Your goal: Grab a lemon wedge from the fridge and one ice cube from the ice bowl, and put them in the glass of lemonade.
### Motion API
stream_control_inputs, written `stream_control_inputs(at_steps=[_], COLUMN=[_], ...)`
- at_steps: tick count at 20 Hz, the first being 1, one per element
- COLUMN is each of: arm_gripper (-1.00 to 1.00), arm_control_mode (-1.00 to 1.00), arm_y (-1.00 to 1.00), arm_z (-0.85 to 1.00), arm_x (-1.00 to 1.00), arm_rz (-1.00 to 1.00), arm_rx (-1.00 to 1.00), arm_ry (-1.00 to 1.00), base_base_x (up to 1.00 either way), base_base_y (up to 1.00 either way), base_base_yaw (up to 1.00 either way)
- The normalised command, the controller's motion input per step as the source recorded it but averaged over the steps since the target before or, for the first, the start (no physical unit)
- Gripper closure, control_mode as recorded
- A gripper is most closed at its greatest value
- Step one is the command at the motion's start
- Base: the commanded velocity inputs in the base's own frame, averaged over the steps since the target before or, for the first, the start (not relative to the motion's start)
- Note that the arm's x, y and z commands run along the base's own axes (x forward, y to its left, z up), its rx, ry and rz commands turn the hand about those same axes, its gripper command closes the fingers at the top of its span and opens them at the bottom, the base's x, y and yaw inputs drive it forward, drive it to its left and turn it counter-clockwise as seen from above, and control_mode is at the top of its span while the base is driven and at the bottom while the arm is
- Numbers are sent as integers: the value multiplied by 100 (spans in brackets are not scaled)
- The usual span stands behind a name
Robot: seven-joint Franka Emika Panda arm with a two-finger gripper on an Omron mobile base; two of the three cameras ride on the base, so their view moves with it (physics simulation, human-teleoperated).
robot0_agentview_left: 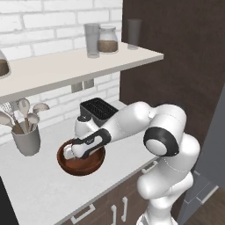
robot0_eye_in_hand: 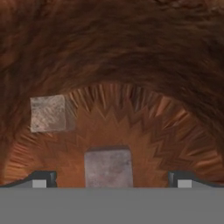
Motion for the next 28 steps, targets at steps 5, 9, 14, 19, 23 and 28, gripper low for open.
stream_control_inputs(at_steps=[5, 9, 14, 19, 23, 28], arm_gripper=[-100, -100, -100, 100, 100, 100], arm_control_mode=[-100, -100, -100, -100, -100, -100], arm_y=[0, 0, 0, 0, 0, 0], arm_z=[-16, -18, -3, 0, 0, 0], arm_x=[2, 0, 0, 0, 0, 0], arm_rz=[0, 0, 0, 0, 0, 0], arm_rx=[-1, -1, 0, 0, 0, 0], arm_ry=[0, 0, 0, 0, 0, 0], base_base_x=[0, 0, 0, 0, 0, 0], base_base_y=[0, 0, 0, 0, 0, 0], base_base_yaw=[0, 0, 0, 0, 0, 0])
